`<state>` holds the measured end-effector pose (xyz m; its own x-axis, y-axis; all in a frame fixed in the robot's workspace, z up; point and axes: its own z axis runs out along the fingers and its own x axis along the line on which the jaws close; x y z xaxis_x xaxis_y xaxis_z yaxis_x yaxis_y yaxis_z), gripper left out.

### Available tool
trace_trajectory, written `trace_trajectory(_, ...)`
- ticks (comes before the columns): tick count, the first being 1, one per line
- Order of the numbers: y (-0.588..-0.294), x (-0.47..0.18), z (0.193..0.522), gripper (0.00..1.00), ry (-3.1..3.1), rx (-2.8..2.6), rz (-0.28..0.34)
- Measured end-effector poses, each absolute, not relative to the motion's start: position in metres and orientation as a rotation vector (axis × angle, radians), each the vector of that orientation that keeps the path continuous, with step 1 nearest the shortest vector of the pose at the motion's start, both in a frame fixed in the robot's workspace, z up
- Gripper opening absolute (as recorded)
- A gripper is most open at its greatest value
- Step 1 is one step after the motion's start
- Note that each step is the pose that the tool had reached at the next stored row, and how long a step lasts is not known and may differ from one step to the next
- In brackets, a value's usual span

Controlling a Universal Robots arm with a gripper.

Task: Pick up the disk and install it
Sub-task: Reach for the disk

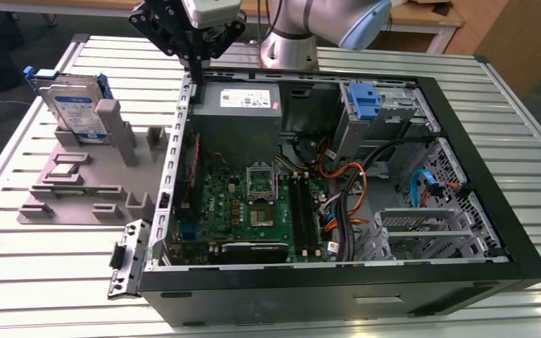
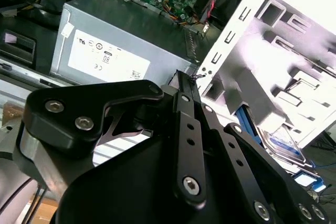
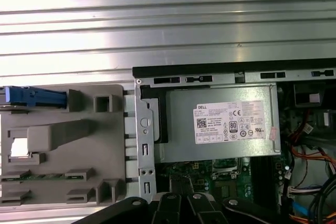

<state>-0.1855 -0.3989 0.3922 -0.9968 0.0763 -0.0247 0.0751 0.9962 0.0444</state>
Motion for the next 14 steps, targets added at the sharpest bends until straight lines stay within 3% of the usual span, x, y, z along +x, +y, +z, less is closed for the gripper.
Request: trace_trajectory(14,-0.399,-0.1916,0.3921,0.11,3.112,0.118,0.068)
